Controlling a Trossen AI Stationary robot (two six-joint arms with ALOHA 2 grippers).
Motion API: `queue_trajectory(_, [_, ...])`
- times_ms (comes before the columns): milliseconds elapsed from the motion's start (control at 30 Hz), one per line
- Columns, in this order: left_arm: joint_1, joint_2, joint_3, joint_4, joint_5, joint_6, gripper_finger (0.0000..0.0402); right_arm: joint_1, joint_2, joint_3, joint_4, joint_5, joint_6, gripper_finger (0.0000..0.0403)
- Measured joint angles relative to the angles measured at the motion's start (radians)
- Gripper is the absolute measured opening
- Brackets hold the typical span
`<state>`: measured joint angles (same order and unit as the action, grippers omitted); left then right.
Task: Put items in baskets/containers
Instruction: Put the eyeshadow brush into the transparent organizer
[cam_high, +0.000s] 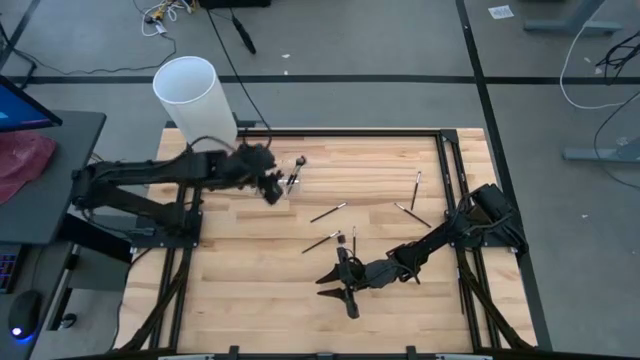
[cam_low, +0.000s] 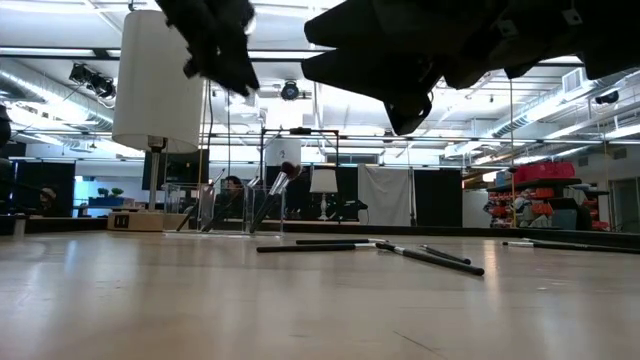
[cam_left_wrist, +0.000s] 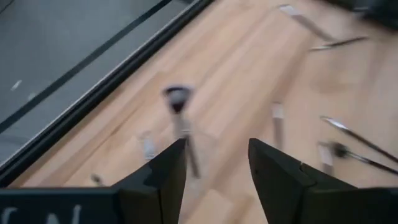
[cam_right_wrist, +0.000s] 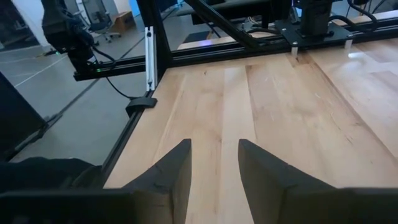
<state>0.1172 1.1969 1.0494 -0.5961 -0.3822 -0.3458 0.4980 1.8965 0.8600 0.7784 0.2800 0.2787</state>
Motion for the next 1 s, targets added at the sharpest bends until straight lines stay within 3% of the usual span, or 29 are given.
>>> queue_trajectory(167, [-0.254, -0.012, -0.005, 0.013, -0.147, -0.04, 0.0176, -0.001, 0.0, 0.0, -0.001, 0.037, -0.008, 0.0135])
queue_trajectory(300, [-0.454, 0.027, -0.061, 0.117, -0.289, -0.097, 0.0177, 0.004, 0.0, 0.0, -0.022, 0.059, -0.021, 0.0135])
queue_trajectory(500, [-0.65, 0.132, -0.231, 0.553, -0.379, -0.092, 0.0177, 0.062, -0.049, 0.001, -0.17, 0.099, -0.01, 0.0135])
queue_trajectory(633, [-0.697, 0.254, -0.326, 0.854, -0.38, -0.044, 0.0177, 0.121, -0.137, 0.0, -0.368, 0.187, 0.043, 0.0135])
queue_trajectory(733, [-0.692, 0.361, -0.346, 0.972, -0.382, -0.035, 0.0177, 0.179, -0.218, 0.0, -0.512, 0.271, 0.083, 0.0135])
queue_trajectory(867, [-0.644, 0.492, -0.325, 1.059, -0.372, -0.035, 0.0177, 0.25, -0.311, -0.001, -0.616, 0.394, 0.105, 0.0135])
queue_trajectory(1000, [-0.569, 0.605, -0.261, 1.065, -0.316, -0.035, 0.0177, 0.288, -0.349, 0.0, -0.612, 0.514, 0.086, 0.0135])
